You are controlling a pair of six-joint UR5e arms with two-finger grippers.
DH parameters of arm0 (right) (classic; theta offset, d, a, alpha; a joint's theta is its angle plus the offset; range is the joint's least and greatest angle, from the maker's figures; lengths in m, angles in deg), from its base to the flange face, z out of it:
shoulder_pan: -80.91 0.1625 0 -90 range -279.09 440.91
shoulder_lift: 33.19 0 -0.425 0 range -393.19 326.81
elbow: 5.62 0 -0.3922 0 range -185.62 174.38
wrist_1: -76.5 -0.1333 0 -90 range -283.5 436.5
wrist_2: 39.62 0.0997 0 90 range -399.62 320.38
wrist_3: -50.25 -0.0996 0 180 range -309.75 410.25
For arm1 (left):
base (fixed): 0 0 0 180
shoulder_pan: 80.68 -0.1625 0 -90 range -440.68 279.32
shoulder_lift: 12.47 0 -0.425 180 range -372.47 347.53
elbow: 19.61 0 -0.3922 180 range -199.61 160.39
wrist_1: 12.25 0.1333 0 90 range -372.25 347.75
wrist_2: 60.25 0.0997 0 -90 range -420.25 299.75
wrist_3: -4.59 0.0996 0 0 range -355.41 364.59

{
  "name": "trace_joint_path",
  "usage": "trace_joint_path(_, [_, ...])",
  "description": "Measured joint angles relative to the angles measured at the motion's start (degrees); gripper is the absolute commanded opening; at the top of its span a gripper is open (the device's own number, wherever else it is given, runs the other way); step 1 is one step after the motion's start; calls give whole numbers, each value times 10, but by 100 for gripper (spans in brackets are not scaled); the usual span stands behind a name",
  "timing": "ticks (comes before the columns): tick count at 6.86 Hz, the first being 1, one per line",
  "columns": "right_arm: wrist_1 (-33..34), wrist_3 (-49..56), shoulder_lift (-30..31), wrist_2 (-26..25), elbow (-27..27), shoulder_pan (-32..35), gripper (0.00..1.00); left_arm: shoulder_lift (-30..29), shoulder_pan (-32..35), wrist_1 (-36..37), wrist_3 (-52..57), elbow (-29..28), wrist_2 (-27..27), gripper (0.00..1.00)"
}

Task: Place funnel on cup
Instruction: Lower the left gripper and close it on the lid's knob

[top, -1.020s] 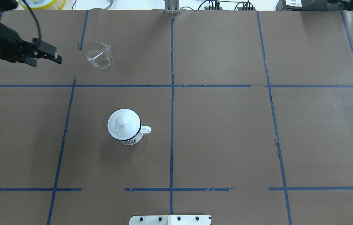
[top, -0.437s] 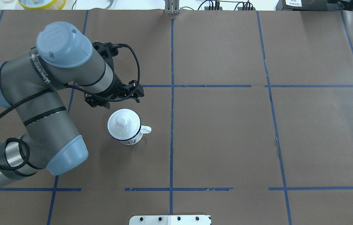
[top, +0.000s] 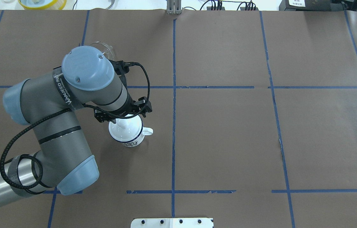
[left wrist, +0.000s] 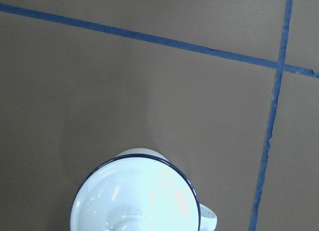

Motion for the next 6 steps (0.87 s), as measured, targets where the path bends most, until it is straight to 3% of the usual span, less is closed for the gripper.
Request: trace_joint_path(6, [0, 0, 0, 0, 0, 0, 100, 16, -3, -1, -1, 1, 10, 100])
